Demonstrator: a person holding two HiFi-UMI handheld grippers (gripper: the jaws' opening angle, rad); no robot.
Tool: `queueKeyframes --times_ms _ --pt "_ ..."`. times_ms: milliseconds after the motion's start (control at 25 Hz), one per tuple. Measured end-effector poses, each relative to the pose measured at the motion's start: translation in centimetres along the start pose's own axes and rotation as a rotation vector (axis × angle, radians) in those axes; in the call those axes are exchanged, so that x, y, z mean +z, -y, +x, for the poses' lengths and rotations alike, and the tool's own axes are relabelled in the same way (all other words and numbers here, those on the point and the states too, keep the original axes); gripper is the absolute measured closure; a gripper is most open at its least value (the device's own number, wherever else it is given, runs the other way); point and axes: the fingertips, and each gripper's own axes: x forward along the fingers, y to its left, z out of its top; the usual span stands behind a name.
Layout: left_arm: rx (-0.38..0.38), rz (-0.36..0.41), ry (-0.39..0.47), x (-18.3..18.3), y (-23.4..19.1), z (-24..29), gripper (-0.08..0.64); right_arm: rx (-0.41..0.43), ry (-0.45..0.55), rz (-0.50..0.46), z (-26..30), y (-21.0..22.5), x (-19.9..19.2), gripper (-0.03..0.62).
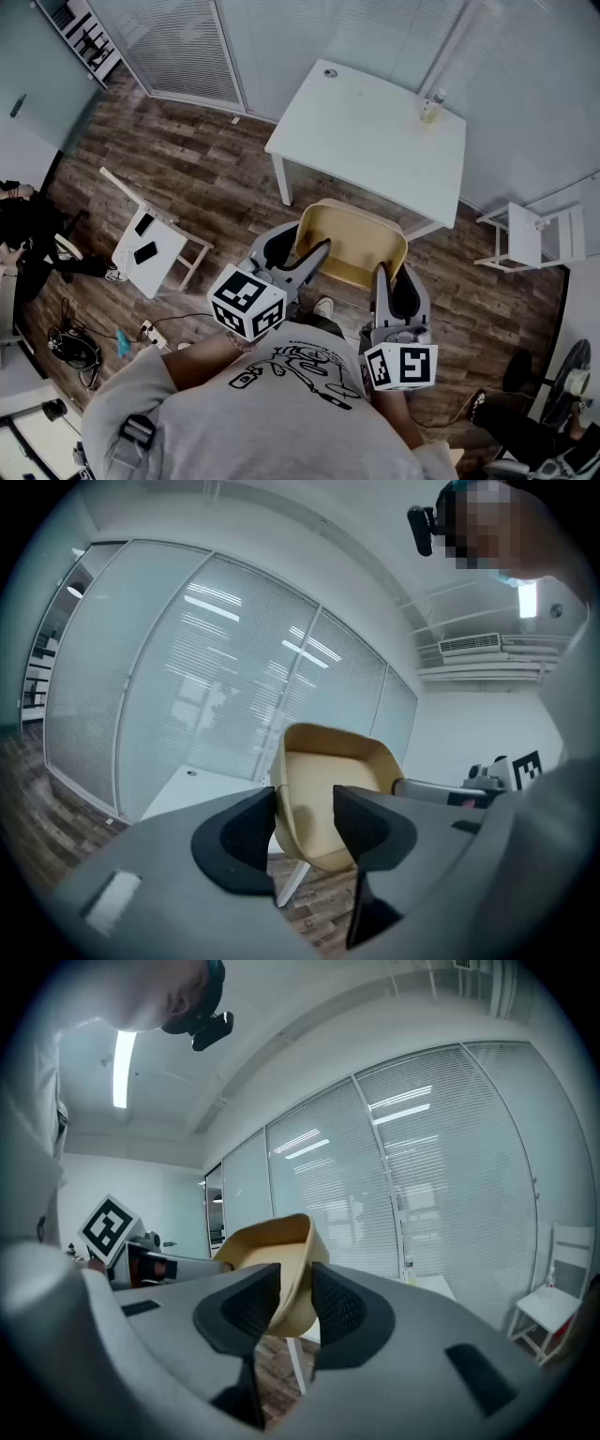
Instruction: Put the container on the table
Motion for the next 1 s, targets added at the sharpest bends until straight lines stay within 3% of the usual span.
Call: queueKeyframes --times_ms 400,1000 --pt "-0.003 -0.03 -0.009 -0.8 1.8 2.5 0.371 0.014 0.014 0.061 -0.7 3.1 -0.2 0.497" --pt "0.009 -0.063 -0.026 -2.5 5.7 8.6 0.373 0.024 0.009 0.1 -1.5 11.0 -0.6 0.497"
